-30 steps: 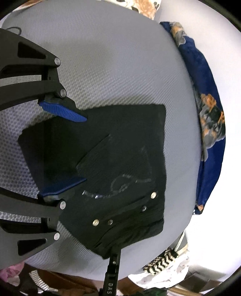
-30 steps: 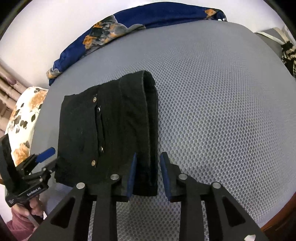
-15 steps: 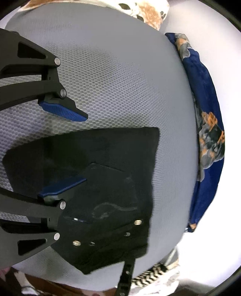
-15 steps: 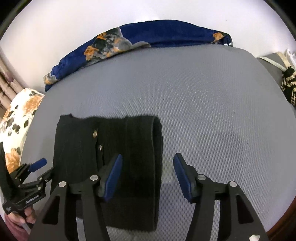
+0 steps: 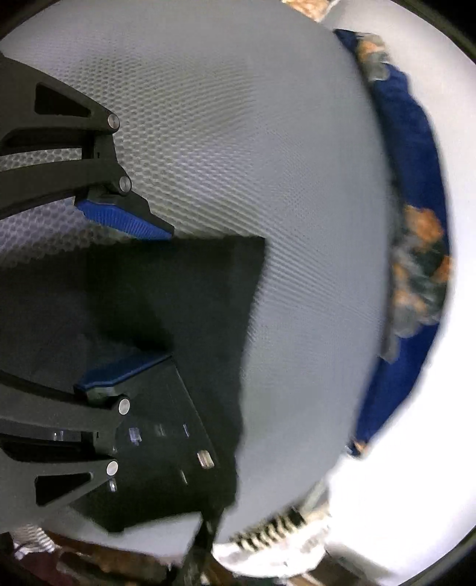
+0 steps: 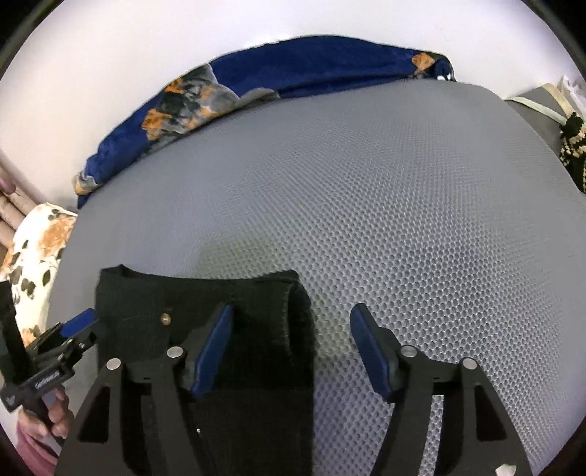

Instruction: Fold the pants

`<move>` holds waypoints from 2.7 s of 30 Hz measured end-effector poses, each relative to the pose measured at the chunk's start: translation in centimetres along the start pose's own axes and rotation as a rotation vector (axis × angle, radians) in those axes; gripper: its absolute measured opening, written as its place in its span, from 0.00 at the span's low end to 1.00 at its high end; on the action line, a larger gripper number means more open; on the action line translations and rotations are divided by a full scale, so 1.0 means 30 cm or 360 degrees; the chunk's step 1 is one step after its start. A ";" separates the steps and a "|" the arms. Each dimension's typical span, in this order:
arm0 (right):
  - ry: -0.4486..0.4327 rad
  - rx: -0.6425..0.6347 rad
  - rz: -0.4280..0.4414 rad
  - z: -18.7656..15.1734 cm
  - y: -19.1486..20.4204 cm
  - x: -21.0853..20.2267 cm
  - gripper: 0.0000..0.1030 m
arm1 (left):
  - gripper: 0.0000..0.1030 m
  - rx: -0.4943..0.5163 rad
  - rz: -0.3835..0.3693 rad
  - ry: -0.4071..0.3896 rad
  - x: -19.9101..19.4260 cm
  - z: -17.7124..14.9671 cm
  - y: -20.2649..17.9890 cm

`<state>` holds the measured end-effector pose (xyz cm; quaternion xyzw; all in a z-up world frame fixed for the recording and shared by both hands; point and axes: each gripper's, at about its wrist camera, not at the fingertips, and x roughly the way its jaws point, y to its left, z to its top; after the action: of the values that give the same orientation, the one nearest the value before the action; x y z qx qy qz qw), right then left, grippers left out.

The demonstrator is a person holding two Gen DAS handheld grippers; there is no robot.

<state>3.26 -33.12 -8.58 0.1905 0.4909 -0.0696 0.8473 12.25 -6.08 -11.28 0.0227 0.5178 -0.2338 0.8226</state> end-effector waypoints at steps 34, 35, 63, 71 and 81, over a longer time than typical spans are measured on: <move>0.0489 0.0212 0.0976 -0.133 -0.238 0.101 0.49 | 0.62 -0.0465 -0.0641 0.0178 -0.068 -0.185 0.171; 0.0501 0.0224 0.0996 -0.134 -0.239 0.111 0.48 | 0.62 -0.0458 -0.0659 0.0187 -0.064 -0.182 0.162; 0.0527 0.0271 0.1048 -0.096 -0.143 0.198 0.37 | 0.45 -0.0239 -0.0451 0.0096 -0.050 -0.137 0.047; 0.0472 0.0265 0.0841 -0.092 -0.073 0.158 0.36 | 0.31 -0.0257 -0.0250 0.0101 -0.041 -0.117 0.001; 0.0367 0.0160 0.0702 -0.076 0.020 0.062 0.26 | 0.15 -0.0128 -0.0091 0.0031 -0.122 -0.104 -0.044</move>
<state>2.56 -31.53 -11.05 0.3415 0.5267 0.1149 0.7699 7.79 -5.08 -9.30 -0.0231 0.5352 -0.2360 0.8108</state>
